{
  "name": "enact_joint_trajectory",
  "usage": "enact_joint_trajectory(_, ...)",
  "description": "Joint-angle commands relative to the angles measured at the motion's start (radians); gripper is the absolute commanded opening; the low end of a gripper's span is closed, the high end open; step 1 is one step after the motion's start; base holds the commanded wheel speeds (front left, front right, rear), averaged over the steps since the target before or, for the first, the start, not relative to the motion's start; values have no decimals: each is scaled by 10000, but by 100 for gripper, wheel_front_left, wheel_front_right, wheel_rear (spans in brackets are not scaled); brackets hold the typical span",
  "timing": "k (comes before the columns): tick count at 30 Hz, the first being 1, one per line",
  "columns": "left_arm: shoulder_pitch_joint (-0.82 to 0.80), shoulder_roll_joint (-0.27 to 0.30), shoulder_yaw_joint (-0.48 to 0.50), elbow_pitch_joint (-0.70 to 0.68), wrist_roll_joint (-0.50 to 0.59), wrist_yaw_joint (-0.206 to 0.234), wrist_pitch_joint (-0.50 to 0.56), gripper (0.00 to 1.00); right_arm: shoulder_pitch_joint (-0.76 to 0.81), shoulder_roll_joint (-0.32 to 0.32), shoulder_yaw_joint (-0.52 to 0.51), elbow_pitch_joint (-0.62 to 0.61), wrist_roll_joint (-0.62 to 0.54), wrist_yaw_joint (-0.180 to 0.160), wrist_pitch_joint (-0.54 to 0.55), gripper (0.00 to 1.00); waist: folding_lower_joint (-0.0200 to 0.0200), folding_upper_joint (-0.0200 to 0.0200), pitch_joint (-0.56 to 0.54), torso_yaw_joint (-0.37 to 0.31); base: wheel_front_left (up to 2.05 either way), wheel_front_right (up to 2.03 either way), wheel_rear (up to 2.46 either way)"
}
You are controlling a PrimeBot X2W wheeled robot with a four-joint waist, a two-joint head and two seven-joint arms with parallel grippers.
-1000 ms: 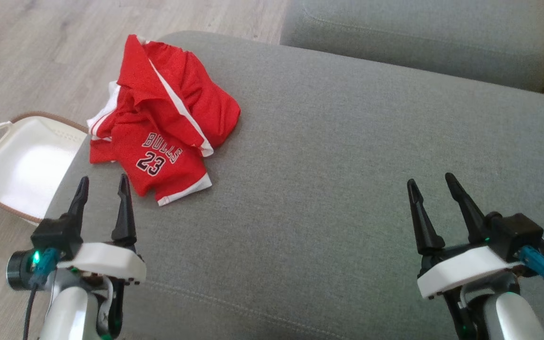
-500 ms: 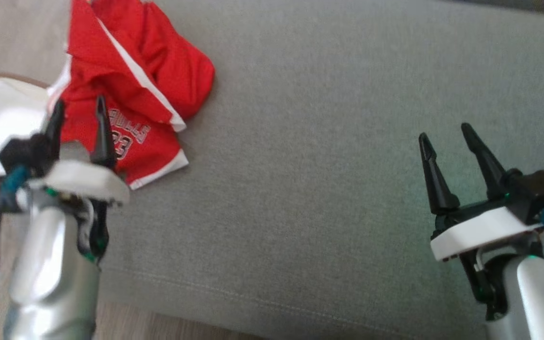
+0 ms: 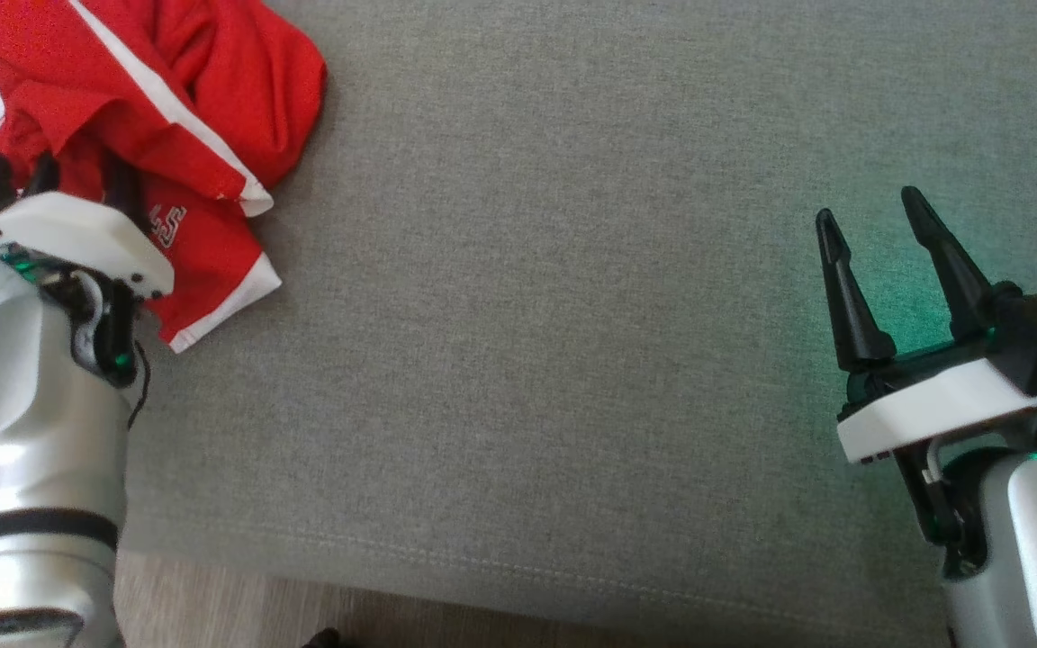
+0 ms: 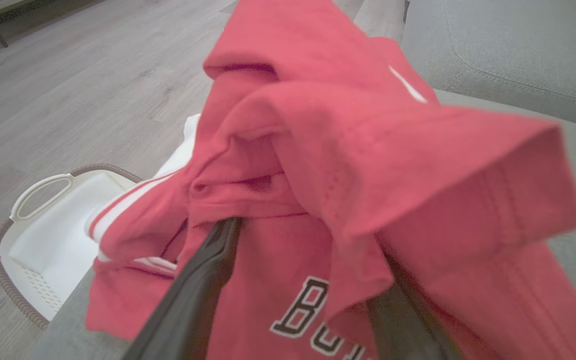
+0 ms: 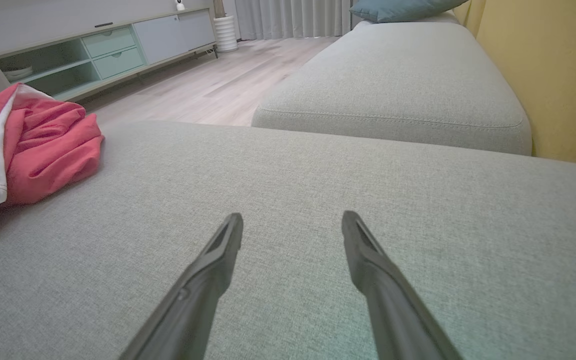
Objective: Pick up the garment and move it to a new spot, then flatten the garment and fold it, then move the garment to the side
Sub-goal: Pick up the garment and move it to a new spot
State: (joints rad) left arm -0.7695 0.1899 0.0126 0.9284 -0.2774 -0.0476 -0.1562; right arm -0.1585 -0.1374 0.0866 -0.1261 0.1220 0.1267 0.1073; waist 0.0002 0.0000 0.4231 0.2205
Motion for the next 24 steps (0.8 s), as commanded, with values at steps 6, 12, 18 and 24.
enact_joint_trajectory(6, -836, 915, 165, 522, -78, -276, -333, 0, -259, -8, 139, -368, 52, 40, 25, 100, -2, 0, 32, 8, 0, 0, 0)
enact_joint_trajectory(12, -1044, 1309, 54, -119, 239, -150, -972, 0, -108, 98, -21, -343, -25, 40, -88, 100, -2, 0, -384, 126, 0, 0, 0)
enact_joint_trajectory(18, -417, 1446, 107, -2513, 547, 89, -1050, 0, 126, 370, -158, -270, 18, 40, -292, 100, -2, 0, -1179, 154, 0, 0, 0)
enact_joint_trajectory(24, 1109, 1333, -92, -4997, 726, 260, -856, 0, 519, 620, -221, -137, 185, 40, -453, 100, -2, 0, -2248, -121, 0, 0, 0)
